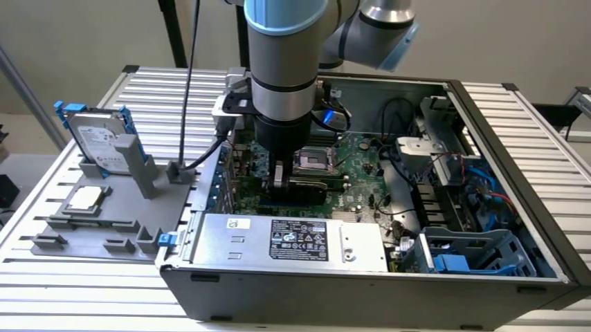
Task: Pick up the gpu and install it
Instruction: 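Insert the gpu into the slot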
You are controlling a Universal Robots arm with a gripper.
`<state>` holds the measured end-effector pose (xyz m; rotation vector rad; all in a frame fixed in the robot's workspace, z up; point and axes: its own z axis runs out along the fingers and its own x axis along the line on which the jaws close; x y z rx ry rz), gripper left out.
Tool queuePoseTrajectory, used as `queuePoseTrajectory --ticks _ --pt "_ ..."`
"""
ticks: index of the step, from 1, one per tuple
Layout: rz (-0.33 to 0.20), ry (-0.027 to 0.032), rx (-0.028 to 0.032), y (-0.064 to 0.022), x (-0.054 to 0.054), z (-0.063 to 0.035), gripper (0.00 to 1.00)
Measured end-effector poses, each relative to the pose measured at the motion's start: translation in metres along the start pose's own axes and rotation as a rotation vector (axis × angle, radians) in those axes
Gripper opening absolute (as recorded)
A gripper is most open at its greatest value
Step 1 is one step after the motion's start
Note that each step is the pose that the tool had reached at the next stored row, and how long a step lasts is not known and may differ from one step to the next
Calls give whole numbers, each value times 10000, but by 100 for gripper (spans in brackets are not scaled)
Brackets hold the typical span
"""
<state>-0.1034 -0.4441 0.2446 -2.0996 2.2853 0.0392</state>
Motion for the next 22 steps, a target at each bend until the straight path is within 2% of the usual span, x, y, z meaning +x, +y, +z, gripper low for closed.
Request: queuePoseTrajectory --ticks 8,17,18,19,20,21,22 --pt "-4 5 25 33 3 12 28" --pt "-6 11 22 34 5 13 28" --pt "1 -1 8 38 4 15 28" --pt "6 -16 0 42 3 19 29" --pt "6 -11 4 41 3 18 29" --pt "4 -8 3 40 3 17 35" --pt "1 -1 1 39 4 12 35"
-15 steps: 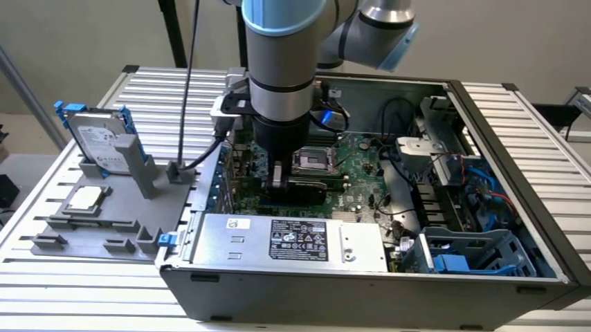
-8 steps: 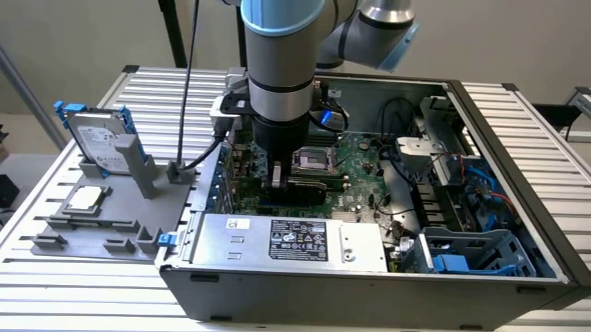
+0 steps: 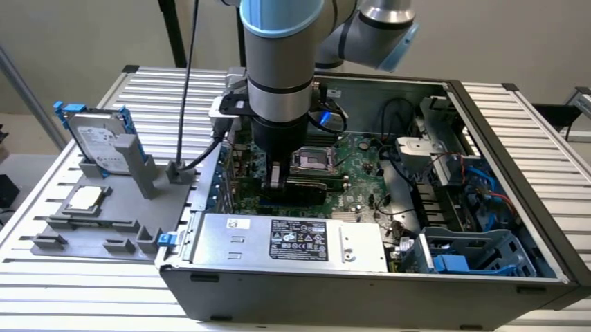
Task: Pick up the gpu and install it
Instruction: 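Insert the gpu into the slot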
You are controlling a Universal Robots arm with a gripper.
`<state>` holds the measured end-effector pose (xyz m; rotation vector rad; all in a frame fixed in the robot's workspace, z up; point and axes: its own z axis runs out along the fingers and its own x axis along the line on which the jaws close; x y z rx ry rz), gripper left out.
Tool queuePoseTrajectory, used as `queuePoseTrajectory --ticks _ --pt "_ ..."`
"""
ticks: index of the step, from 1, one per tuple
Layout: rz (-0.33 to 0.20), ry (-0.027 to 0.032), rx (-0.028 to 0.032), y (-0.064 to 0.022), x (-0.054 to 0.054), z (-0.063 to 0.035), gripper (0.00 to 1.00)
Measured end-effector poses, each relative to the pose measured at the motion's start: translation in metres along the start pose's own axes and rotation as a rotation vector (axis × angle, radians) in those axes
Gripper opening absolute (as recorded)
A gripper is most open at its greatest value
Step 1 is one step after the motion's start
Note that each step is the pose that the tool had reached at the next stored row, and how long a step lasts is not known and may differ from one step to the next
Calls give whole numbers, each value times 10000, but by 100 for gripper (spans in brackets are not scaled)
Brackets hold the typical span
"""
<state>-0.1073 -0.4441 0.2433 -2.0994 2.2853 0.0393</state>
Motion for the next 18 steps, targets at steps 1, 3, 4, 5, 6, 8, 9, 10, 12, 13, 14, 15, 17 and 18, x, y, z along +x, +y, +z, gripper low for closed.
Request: queuePoseTrajectory --ticks 1,3,4,5,6,8,9,10,12,13,14,15,17,18 --pt "0 2 -2 0 0 -9 35" --pt "-1 2 -7 -3 -4 -87 35" --pt "0 0 -9 -5 -6 -131 35" --pt "1 0 -9 -7 -9 -175 35" --pt "1 1 -11 -9 -11 -220 35" --pt "0 1 -11 -11 -15 -313 35" --pt "0 0 -11 -13 -17 -359 35" --pt "1 0 -10 -13 -19 -403 35" --pt "1 0 -11 -14 -23 -493 26" --pt "0 2 -12 -14 -24 -516 26" --pt "0 -1 -14 -15 -25 -517 20" --pt "0 -3 -14 -14 -25 -517 20" --pt "0 -3 -14 -15 -24 -517 11" --pt "0 -2 -15 -14 -24 -518 11"
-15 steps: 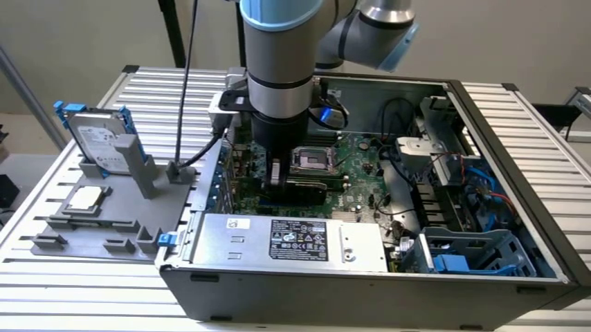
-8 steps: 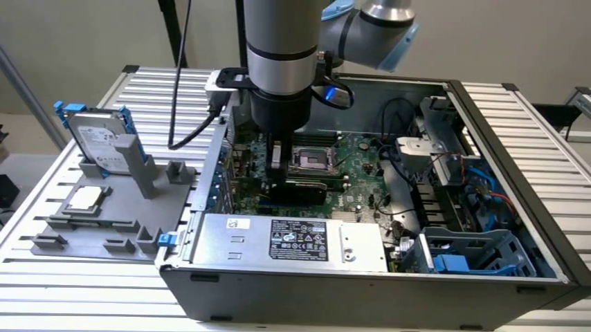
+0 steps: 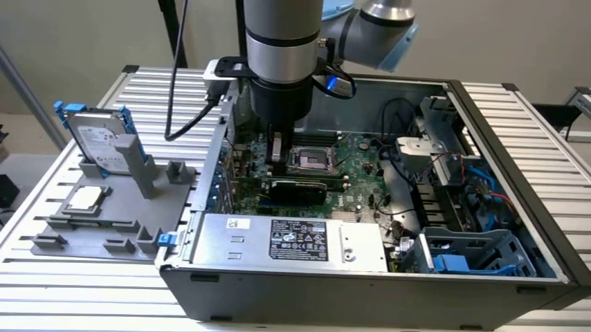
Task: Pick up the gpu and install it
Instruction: 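Insert the gpu into the slot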
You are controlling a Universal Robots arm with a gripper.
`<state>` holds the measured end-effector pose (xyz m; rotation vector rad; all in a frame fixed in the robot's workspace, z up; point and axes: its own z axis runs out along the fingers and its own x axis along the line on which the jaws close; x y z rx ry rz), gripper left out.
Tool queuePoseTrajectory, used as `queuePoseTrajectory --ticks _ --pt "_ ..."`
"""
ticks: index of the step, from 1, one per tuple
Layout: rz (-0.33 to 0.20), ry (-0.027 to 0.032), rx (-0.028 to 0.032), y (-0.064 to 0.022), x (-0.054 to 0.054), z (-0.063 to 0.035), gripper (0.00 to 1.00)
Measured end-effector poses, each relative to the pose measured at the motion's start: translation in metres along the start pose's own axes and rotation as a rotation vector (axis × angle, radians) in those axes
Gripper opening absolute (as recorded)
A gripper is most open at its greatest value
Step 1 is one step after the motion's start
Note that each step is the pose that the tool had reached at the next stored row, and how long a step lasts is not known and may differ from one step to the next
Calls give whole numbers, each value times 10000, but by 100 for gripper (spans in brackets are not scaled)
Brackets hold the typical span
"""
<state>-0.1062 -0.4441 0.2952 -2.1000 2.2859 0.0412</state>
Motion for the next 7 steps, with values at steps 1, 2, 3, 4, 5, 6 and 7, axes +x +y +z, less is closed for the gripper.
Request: queuePoseTrajectory --ticks 1,2,3,4,5,6,7 --pt "0 0 0 0 0 0 11" --pt "0 1 0 0 0 0 11" --pt "0 1 0 0 0 0 11" --pt "0 1 0 0 0 0 11" --pt "0 1 0 0 0 0 11" --pt "0 1 0 0 0 0 11" --pt "0 1 -1 0 0 -1 11"
